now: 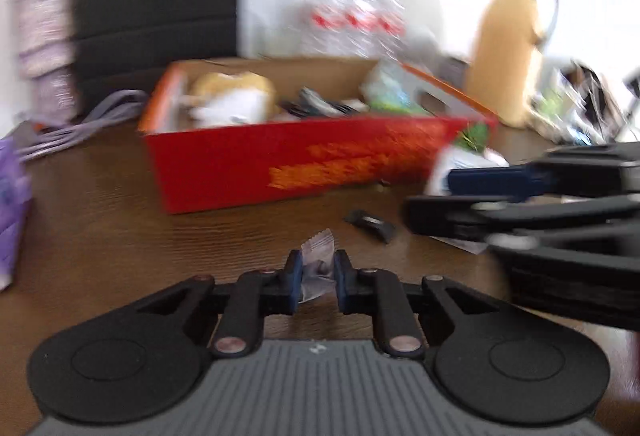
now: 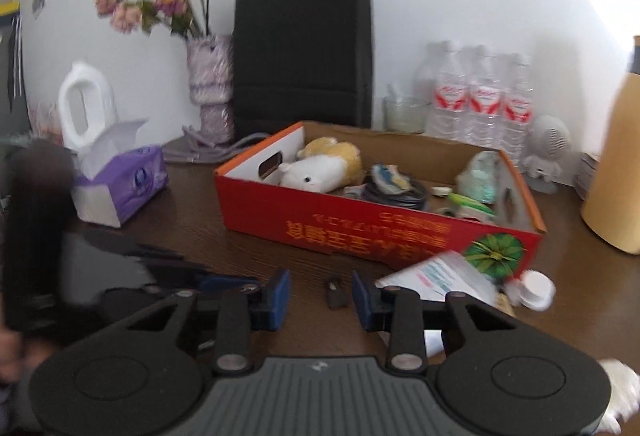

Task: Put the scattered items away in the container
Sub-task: 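Grasp a small clear wrapper with the left tool while the right tool grasps a small black item, then carry the clear wrapper and black item up toward the cardboard box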

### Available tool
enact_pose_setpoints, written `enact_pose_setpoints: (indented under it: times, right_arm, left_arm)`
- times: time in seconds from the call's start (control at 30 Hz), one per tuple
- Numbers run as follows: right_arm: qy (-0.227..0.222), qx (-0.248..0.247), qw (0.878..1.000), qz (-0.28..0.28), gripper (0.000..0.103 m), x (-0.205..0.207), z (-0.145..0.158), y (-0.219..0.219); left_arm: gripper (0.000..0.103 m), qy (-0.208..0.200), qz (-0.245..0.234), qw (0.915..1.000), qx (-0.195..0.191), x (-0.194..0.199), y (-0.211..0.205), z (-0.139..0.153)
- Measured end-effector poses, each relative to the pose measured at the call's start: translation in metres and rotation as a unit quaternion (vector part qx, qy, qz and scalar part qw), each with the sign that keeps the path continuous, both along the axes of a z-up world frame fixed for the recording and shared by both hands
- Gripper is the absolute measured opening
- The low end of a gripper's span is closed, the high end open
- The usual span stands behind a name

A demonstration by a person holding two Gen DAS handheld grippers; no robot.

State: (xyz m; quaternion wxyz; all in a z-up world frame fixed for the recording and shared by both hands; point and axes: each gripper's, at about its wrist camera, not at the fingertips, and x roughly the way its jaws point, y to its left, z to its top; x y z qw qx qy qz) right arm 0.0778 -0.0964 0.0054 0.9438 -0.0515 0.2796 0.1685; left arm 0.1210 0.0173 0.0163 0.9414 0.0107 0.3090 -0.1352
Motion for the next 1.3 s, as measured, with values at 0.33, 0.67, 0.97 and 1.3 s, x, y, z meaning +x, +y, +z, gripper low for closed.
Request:
enact_pose_setpoints:
  times: [0.33, 0.67, 0.97, 1.3]
  right_arm:
    - [0.046, -0.112, 0.992, -0.033, 0.026, 0.054, -0.039, 0.034]
    - [0.036, -0.022, 0.999, -0.029, 0.01, 0.02, -0.014, 0.024]
    - [-0.127, 0.091, 0.986, -0.059, 0.011, -0.114, 0.028, -0.048]
    - [-0.187, 0.101, 0.974, -0.079, 0.011, -0.224, 0.006, -0.064]
  left_arm:
    - [0.017, -0.036, 0.088, 0.995, -0.03, -0.015, 0.047, 0.015]
    - [0.017, -0.06, 0.104, 0.9925, -0.023, -0.019, 0.04, 0.028]
    - [0.017, -0.139, 0.114, 0.9817, -0.064, -0.121, -0.002, 0.065]
    - [0.017, -0.16, 0.099, 0.9814, -0.035, -0.223, -0.025, 0.052]
